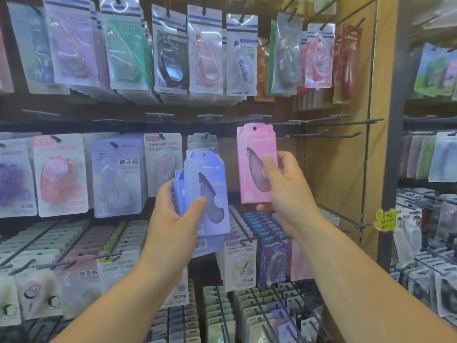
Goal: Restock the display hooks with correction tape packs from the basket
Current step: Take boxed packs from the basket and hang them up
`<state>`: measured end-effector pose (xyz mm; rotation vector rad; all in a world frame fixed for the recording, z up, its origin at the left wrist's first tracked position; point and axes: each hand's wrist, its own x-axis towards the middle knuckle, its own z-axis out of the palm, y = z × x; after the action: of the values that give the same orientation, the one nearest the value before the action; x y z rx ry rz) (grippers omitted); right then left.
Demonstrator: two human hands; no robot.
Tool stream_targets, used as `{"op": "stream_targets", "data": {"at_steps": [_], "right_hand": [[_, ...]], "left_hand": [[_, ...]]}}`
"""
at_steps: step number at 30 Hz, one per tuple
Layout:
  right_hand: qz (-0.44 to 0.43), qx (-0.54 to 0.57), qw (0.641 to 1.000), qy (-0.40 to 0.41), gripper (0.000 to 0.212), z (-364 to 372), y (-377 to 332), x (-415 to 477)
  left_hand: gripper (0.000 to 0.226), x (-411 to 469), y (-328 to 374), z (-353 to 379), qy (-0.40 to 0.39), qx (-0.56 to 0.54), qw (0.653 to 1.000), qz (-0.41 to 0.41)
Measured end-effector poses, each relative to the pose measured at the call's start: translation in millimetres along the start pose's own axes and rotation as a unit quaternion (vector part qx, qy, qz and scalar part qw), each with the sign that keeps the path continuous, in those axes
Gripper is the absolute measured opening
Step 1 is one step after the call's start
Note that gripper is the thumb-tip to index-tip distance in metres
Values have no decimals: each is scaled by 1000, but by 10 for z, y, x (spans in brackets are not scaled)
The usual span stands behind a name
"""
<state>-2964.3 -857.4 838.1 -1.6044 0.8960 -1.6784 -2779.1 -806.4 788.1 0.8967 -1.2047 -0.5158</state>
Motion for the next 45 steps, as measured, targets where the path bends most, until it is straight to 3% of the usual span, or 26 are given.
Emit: {"op": "stream_targets", "data": {"at_steps": [25, 31, 34, 36, 38, 42, 45], "right_hand": [[155, -111, 981, 25, 34, 440, 506, 1028], [75, -169, 980, 69, 39, 371, 562, 756], [62, -69, 996, -12, 33, 265, 411, 308], [81, -1, 990, -115, 40, 209, 300, -4], [69, 15, 983, -171, 33, 167, 219, -250], [68, 53, 981, -174, 26, 88, 129, -448], [77, 80, 981, -161, 24, 20, 89, -488]], "left_hand": [[35, 99, -86, -242, 6, -42, 999, -25], [33, 99, -55, -247, 1, -74, 997, -37], [35, 76, -21, -194, -14, -74, 996, -38], [36, 48, -13, -149, -25, -74, 996, -38], [39, 9, -9, -79, -37, -75, 996, -36], [34, -70, 15, 62, -69, -91, 993, -22], [46, -99, 39, 93, -98, -112, 989, -16]]}}
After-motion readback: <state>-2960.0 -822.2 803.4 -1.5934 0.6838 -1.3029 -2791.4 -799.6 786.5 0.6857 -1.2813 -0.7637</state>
